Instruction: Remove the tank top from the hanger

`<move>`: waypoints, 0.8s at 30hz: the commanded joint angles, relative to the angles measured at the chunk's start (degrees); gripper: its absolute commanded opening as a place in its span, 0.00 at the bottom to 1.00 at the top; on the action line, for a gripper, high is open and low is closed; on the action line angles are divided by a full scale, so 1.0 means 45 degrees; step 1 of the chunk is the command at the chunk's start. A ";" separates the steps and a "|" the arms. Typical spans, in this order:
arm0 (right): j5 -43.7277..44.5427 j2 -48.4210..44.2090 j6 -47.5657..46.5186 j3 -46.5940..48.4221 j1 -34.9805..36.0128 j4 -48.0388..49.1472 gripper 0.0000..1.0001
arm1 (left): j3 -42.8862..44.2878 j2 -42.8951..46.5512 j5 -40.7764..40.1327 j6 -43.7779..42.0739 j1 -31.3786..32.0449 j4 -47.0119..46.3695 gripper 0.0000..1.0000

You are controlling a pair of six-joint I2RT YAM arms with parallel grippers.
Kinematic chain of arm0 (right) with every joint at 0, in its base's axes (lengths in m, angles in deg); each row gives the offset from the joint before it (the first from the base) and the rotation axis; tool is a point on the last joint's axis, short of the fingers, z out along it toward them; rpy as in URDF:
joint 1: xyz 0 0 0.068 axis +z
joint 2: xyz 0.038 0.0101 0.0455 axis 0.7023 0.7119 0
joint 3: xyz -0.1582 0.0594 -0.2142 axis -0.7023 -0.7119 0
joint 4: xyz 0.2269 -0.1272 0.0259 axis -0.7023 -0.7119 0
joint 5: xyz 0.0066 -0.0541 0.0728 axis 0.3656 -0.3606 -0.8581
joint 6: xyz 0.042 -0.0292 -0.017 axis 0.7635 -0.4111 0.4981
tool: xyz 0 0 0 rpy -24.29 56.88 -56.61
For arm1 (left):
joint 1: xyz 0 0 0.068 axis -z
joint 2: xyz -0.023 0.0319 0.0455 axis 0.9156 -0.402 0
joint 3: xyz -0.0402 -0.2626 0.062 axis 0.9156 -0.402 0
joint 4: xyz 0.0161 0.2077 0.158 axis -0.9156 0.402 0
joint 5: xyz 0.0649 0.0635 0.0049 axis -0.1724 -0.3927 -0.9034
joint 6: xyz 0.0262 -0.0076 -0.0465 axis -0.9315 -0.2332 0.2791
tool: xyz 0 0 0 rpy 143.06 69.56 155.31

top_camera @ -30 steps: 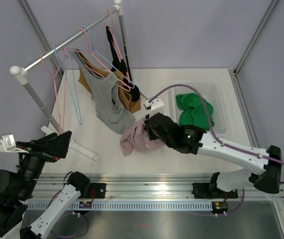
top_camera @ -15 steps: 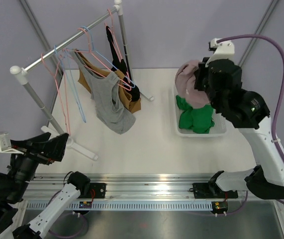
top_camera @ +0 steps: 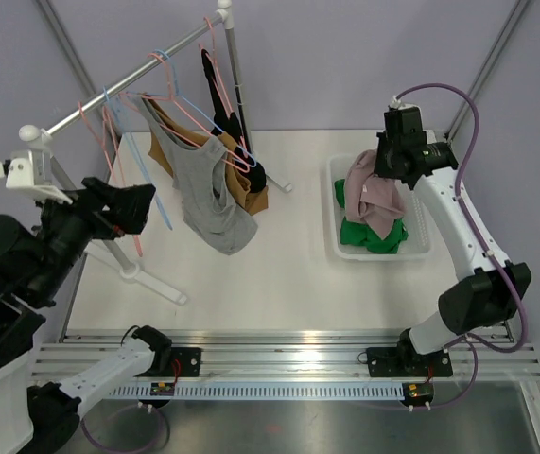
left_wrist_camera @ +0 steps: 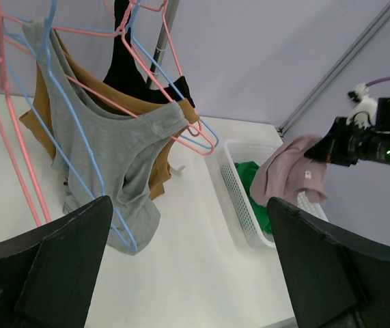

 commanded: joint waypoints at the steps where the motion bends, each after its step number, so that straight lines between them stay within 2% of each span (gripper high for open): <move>1: -0.1025 0.0630 0.0534 -0.0708 -0.0487 0.1521 0.09 | 0.1355 -0.1335 -0.0808 -0.0541 -0.0051 -0.0142 0.99; 2: -0.0831 0.0922 0.0689 -0.1136 -0.0507 0.1542 0.25 | 0.1592 -0.1919 -0.1044 -0.0503 -0.0051 -0.0141 0.99; 3: -0.0713 0.1583 0.0729 -0.1256 -0.0507 0.1464 0.47 | 0.1826 -0.2311 -0.1317 -0.0444 -0.0051 -0.0025 0.99; 4: -0.0460 0.1899 0.0788 -0.1335 -0.0526 0.1348 0.58 | 0.2022 -0.2624 -0.1590 -0.0463 -0.0051 0.0092 0.99; 7: 0.0610 0.2410 0.1158 -0.1258 -0.0507 0.0567 0.80 | 0.2998 -0.3972 -0.2409 -0.0307 -0.0012 0.0541 0.99; 8: 0.0829 0.2255 0.1295 -0.1296 -0.0507 0.0488 0.99 | 0.3329 -0.4343 -0.2587 -0.0346 0.0027 0.0601 0.99; 12: 0.1320 0.0542 0.1452 -0.0634 -0.0527 -0.0293 1.00 | 0.4151 -0.5594 -0.4499 -0.0541 0.0942 0.0933 0.99; 14: 0.0717 -0.0320 0.1317 -0.0535 -0.0507 -0.0412 0.99 | 0.4405 -0.6297 -0.5477 -0.0580 0.1588 0.0972 0.99; 18: -0.1800 -0.3440 0.1335 -0.2054 -0.0507 0.1417 0.99 | 0.4933 -0.7548 -0.6318 -0.0211 0.1707 0.1246 0.99; 19: -0.3004 -0.3856 0.1335 -0.2425 -0.0526 0.1657 0.99 | 0.4876 -0.7685 -0.6513 -0.0132 0.1707 0.1130 0.99; 22: -0.4883 -0.5010 0.1589 -0.3423 -0.0526 0.1951 1.00 | 0.4836 -0.8348 -0.6826 0.0180 0.1707 0.0798 0.99; 24: -0.5358 -0.5652 0.1784 -0.4165 -0.0507 0.2262 1.00 | 0.4856 -0.8778 -0.7119 0.0511 0.1707 0.0661 0.99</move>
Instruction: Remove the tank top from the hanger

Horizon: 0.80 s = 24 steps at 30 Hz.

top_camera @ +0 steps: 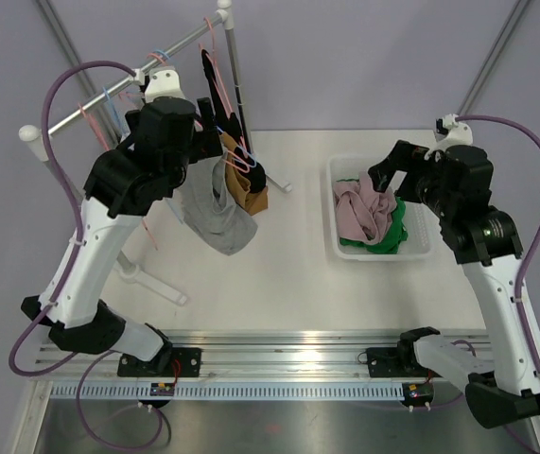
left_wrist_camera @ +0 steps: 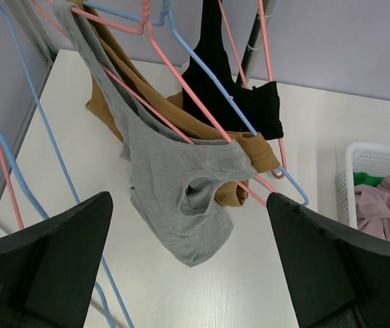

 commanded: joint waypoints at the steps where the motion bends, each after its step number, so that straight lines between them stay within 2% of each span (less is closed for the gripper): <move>1: -0.2575 -0.0245 0.0371 -0.1320 0.0018 0.0710 0.99 | 0.0441 -0.0415 -0.1509 0.0610 0.0041 -0.0588 0.99; 4: -0.2987 -0.0793 0.0371 -0.1888 0.0037 0.0867 1.00 | 0.0091 -0.0846 -0.1727 0.0670 -0.0017 -0.1287 0.93; 6: -0.3241 -0.1046 0.0410 -0.2142 0.0017 0.0847 0.99 | -0.0184 -0.1118 -0.1669 0.0824 -0.0134 -0.1680 0.81; 11: -0.3926 -0.1847 0.0332 -0.2844 0.0037 0.0867 0.99 | -0.0808 -0.1393 -0.1298 0.0983 -0.0681 -0.2638 0.77; 19: -0.4239 -0.2805 0.0254 -0.3314 0.0018 0.0847 0.98 | -0.0183 -0.2682 -0.1238 0.0865 -0.1326 -0.2815 0.69; 24: -0.4454 -0.3001 0.0235 -0.3412 0.0017 0.0887 0.98 | -0.0789 -0.2528 -0.1336 0.1157 -0.1560 -0.3009 0.48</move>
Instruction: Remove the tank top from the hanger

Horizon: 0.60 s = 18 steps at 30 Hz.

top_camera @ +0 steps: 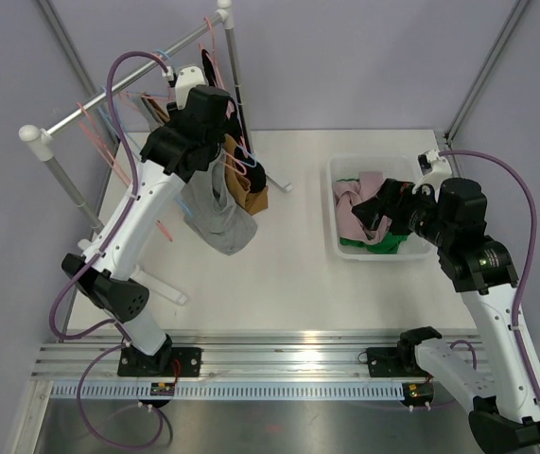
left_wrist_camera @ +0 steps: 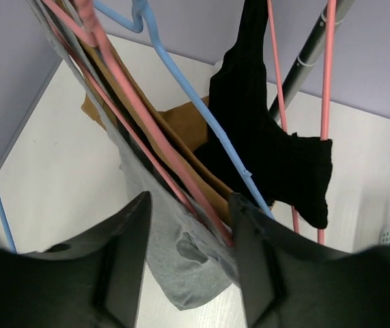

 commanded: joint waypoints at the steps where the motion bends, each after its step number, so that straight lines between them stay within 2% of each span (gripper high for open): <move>1: -0.0418 -0.0072 -0.0076 -0.0095 0.0017 0.0498 0.98 | -0.0323 0.0572 -0.0409 0.0254 -0.0162 -0.0999 0.46; 3: -0.0437 -0.0053 -0.0038 -0.0076 0.0018 0.0517 0.98 | -0.0929 0.0962 -0.0370 0.0137 -0.0201 -0.1486 0.45; 6: -0.0690 -0.0033 0.0040 -0.0095 0.0037 0.0576 0.97 | -0.0853 0.0964 -0.0447 0.0000 -0.0356 -0.1587 0.44; 8: -0.0750 -0.0052 0.0021 -0.0114 0.0037 0.0576 0.97 | -0.0716 0.0867 -0.0331 -0.0136 -0.0493 -0.1625 0.36; 9: -0.0788 -0.0091 0.0040 -0.0134 0.0018 0.0595 0.97 | -0.0522 0.0750 -0.0311 -0.0098 -0.0649 -0.1451 0.29; 14: -0.0750 -0.0131 -0.0115 -0.0114 0.0017 0.0537 0.97 | -0.0559 0.0671 -0.0155 -0.0331 -0.0826 -0.1625 0.25; 18: -0.0867 -0.0091 -0.0096 -0.0056 0.0017 0.0556 0.97 | -0.0521 0.0652 -0.0135 -0.0313 -0.0826 -0.1548 0.09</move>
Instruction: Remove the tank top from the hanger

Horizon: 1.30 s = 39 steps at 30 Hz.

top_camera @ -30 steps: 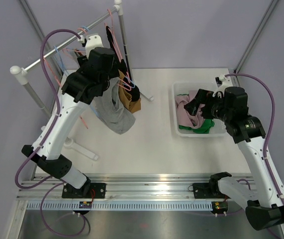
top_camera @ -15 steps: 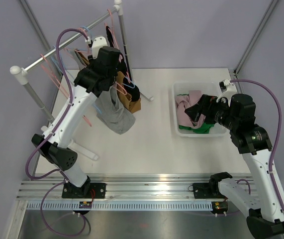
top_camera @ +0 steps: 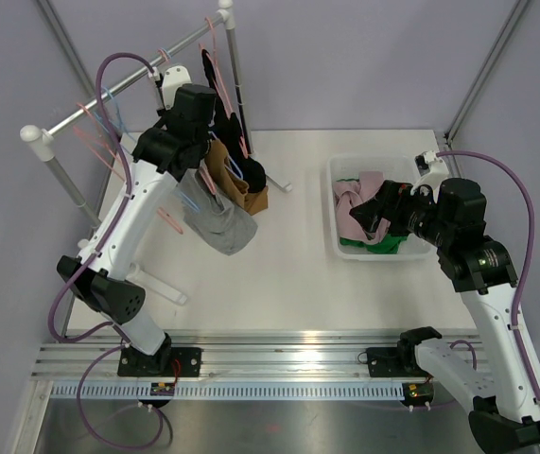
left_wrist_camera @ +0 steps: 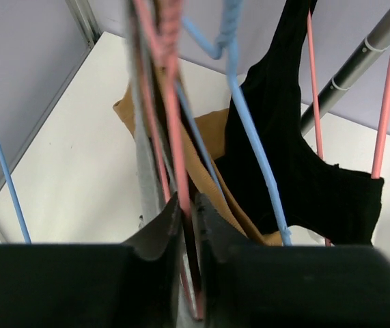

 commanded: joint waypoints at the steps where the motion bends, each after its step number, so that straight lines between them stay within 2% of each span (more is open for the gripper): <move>1: -0.0313 -0.0101 -0.0072 0.0017 0.0017 0.0576 0.97 | 0.0383 0.0336 -0.0140 -0.0094 0.0005 -0.0605 0.05; 2: -0.0313 -0.0121 -0.0072 0.0017 0.0017 0.0576 0.97 | 0.0364 0.0452 -0.0140 0.0042 0.0005 -0.0585 0.00; 14: -0.0430 -0.0160 -0.0013 0.0251 0.0017 0.0517 0.96 | 0.0676 0.2209 -0.1292 0.0805 0.0180 -0.0565 0.00; 21: -0.0683 -0.0179 0.0046 0.0368 0.0037 0.0556 0.97 | 0.0579 0.3400 -0.1508 0.0648 0.1701 -0.0469 0.00; 25: -0.0860 -0.0160 0.0104 0.0466 0.0037 0.0576 0.96 | -0.0453 0.4396 -0.1274 0.0882 0.2367 -0.0624 0.00; 28: -0.1016 -0.0179 0.0104 0.0486 0.0017 0.0576 0.97 | -0.1157 0.5411 -0.0339 0.1311 0.2680 -0.0527 0.00; 31: -0.1211 -0.0199 0.0162 0.0447 0.0017 0.0634 0.97 | -0.2717 0.6875 0.1063 0.1818 0.3070 -0.0585 0.00; 32: -0.1386 -0.0238 0.0182 0.0408 0.0017 0.0828 0.97 | -0.3998 0.7304 0.1593 0.1859 0.3226 -0.1049 0.00; 33: -0.1929 -0.0238 0.0221 0.0350 0.0017 0.0985 0.97 | -0.4611 0.8372 0.2604 0.1879 0.3324 -0.1305 0.00; 35: -0.2867 -0.0257 0.0377 0.0038 0.0017 0.1820 1.00 | -0.5881 0.9412 0.3469 0.1820 0.3442 -0.1910 0.00; 36: -0.4128 -0.0258 0.0455 -0.0138 0.0017 0.2251 0.99 | -0.6834 0.9863 0.3918 0.1878 0.3500 -0.1913 0.00; 39: -0.5834 -0.0043 0.1622 -0.0840 0.0037 0.4010 1.00 | -0.8087 1.1446 0.5205 0.1762 0.3501 -0.1855 0.00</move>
